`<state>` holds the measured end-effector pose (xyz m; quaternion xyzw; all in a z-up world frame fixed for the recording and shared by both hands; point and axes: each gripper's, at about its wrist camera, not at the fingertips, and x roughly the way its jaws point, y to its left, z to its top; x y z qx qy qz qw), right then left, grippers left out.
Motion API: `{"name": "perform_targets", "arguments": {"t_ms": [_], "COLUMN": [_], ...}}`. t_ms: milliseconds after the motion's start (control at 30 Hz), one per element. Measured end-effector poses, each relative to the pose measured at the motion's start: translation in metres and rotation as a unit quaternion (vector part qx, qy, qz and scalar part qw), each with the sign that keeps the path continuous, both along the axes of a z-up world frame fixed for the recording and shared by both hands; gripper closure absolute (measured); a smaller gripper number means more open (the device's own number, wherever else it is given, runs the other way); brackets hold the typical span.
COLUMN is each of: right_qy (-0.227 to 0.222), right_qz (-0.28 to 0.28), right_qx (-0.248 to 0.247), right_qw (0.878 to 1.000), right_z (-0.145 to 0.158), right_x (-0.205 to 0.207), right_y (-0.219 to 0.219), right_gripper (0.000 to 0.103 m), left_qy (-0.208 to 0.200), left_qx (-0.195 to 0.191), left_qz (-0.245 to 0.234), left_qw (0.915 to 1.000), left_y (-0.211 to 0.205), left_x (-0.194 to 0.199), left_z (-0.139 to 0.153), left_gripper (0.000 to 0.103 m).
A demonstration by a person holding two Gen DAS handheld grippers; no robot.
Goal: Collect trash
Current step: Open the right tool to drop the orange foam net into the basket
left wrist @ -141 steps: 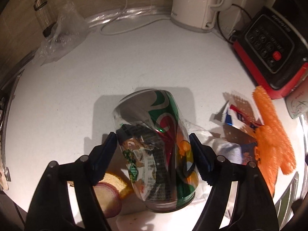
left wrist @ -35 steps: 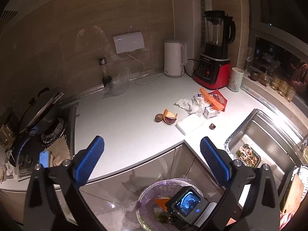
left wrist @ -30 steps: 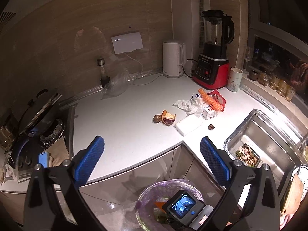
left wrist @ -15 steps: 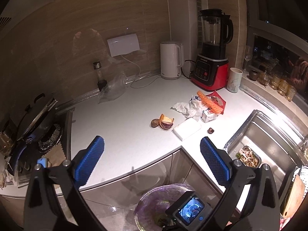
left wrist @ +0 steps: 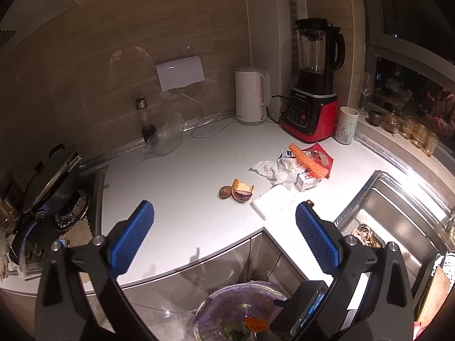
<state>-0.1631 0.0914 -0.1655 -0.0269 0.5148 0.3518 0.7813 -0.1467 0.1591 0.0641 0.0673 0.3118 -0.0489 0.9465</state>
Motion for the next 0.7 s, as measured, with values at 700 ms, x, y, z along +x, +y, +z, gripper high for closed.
{"name": "perform_targets", "arguments": {"t_ms": [700], "right_qy": [-0.070], "right_qz": [-0.081], "right_qx": [0.102], "right_qw": [0.989], "right_z": [0.071], "right_x": [0.017], "right_y": [-0.099], "right_gripper": [0.003], "left_qy": [0.018], "left_qx": [-0.006], "left_qz": [0.044], "left_qw": [0.9988], "left_y": [0.018], "left_x": [0.034], "left_z": [-0.027], "left_gripper": [0.008]}}
